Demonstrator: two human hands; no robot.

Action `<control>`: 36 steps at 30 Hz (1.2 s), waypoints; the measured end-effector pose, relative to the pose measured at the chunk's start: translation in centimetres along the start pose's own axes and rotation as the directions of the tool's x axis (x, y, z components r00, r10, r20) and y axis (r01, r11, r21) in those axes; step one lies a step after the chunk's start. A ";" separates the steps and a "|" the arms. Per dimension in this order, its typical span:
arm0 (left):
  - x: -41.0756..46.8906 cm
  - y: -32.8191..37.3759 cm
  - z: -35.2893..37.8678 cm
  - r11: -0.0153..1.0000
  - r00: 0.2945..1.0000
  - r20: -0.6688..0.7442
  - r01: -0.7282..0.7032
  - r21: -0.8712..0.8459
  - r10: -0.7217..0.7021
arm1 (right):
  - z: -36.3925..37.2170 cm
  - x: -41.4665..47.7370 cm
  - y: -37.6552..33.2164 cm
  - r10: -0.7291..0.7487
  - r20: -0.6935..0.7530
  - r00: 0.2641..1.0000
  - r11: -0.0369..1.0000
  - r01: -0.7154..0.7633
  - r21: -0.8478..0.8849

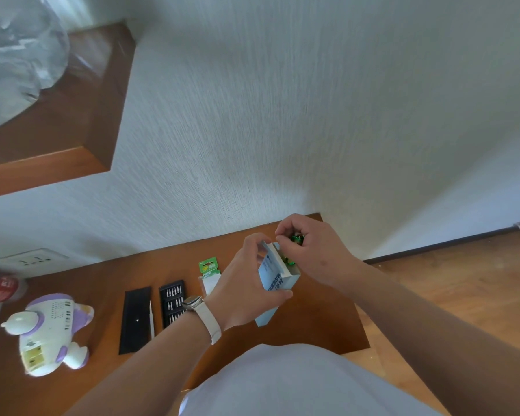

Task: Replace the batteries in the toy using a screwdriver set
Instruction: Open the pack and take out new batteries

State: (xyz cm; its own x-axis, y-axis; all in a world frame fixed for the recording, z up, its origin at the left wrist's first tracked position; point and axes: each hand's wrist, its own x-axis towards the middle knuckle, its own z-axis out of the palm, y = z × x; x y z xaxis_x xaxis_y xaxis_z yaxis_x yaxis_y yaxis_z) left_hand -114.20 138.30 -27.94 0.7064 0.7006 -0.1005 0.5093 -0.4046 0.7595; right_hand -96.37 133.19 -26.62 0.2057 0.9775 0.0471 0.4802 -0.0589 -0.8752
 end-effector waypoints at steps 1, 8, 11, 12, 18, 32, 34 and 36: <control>0.1 0.0 0.1 1.000 1.000 -0.006 0.004 -0.019 -0.005 | 0.0 -0.1 0.0 -0.008 0.011 1.000 1.000 0.009 -0.017; 0.4 -0.1 0.8 0.999 1.000 0.001 0.018 -0.028 -0.018 | -0.4 -0.8 0.1 -0.016 0.053 0.998 0.999 0.018 -0.028; 0.7 0.0 0.8 1.000 1.000 0.003 0.015 -0.020 -0.015 | -0.3 -0.9 -0.3 0.048 -0.017 0.999 0.998 -0.047 0.044; 0.7 0.0 0.8 1.000 1.000 0.003 0.015 -0.019 -0.015 | -0.3 -0.9 -0.3 0.067 -0.034 0.997 0.995 -0.065 0.069; 0.8 0.0 0.9 1.000 1.000 -0.001 0.010 -0.020 -0.010 | -0.4 -0.5 0.1 0.182 -0.099 0.978 0.971 -0.163 0.177; 0.7 0.1 0.6 0.998 0.999 -0.010 0.033 -0.052 -0.033 | -0.6 -1.1 -0.3 0.060 0.036 0.998 0.998 -0.061 0.007; 0.7 0.0 0.6 0.998 0.999 -0.010 0.036 -0.047 -0.037 | -0.7 -1.1 -0.4 0.100 -0.001 0.995 0.986 -0.099 0.130; 0.8 0.0 0.5 0.998 0.999 -0.004 0.048 -0.038 -0.048 | -0.8 -0.9 -0.6 0.175 -0.076 0.982 0.957 -0.151 0.247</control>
State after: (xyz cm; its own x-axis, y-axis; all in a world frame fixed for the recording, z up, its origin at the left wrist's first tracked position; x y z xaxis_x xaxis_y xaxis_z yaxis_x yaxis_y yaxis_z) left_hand -113.41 138.55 -28.36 0.6790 0.7217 -0.1342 0.5236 -0.3481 0.7776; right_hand -96.15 132.22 -25.81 0.3510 0.9338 -0.0699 0.2178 -0.1540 -0.9638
